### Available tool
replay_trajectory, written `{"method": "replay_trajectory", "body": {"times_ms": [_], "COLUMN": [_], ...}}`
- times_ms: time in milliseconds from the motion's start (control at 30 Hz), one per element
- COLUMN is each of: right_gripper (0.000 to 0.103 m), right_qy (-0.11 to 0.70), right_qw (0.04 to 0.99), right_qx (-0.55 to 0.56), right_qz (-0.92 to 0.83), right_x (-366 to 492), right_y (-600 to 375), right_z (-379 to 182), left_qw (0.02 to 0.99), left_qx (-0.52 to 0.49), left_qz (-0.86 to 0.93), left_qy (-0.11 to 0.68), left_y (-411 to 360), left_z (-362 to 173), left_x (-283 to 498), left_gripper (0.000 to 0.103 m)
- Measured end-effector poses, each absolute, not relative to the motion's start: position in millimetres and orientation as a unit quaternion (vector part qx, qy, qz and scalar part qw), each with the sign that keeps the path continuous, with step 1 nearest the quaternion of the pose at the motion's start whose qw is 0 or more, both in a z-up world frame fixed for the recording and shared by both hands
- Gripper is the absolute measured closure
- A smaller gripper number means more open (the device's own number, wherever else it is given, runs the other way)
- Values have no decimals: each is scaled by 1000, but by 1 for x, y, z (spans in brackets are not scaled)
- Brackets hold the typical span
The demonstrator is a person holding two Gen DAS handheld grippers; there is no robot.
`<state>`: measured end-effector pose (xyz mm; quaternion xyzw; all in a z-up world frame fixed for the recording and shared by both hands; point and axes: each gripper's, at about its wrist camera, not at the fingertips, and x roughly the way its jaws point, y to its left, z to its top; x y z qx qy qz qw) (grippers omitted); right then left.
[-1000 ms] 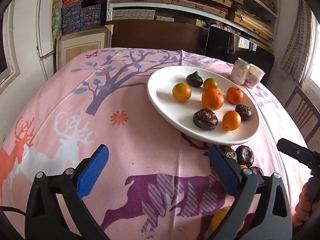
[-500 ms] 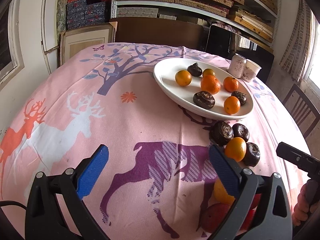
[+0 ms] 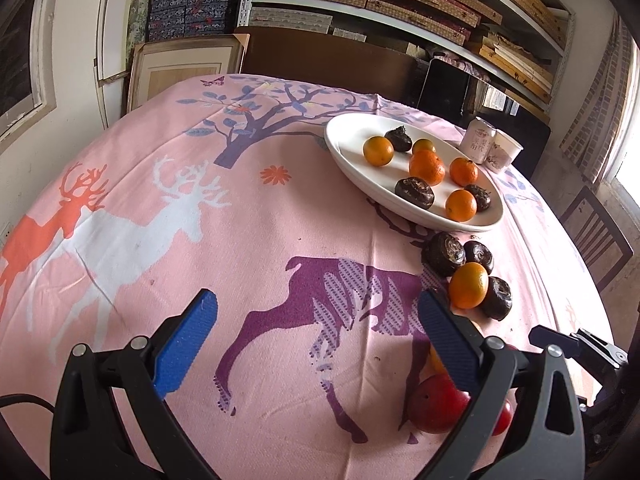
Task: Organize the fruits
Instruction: 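Grasp a red plum with the right gripper while the left gripper grasps a red cherry tomato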
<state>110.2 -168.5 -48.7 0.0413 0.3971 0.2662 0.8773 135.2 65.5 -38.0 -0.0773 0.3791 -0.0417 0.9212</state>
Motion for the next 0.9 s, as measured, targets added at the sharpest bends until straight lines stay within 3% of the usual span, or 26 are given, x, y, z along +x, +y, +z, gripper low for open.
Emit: {"method": "replay_trajectory", "body": {"times_ms": [233, 333, 400, 567, 600, 633, 900], "right_gripper": [23, 32, 43, 47, 58, 62, 62], "right_qy": [418, 428, 438, 450, 451, 454, 433], "right_qw": [863, 857, 852, 845, 844, 841, 856], "right_qx": [41, 43, 51, 66, 66, 69, 97], "right_qz": [281, 284, 281, 280, 282, 286, 264], "right_x": [115, 118, 122, 126, 126, 127, 127], "right_y": [-160, -158, -158, -159, -158, -158, -177], "right_z": [-54, -57, -61, -65, -66, -67, -61], "left_qw": [920, 919, 919, 918, 918, 917, 919], "left_qx": [-71, -69, -67, -62, -61, -60, -61], "left_qz": [-43, -43, -43, -45, -45, -44, -51], "left_qy": [384, 385, 386, 389, 389, 391, 386], "left_y": [64, 62, 61, 59, 59, 58, 57], "left_z": [-39, -39, -39, -40, -41, -41, -40], "left_x": [136, 137, 138, 139, 139, 139, 132], "left_gripper": [5, 5, 5, 5, 5, 5, 5]}}
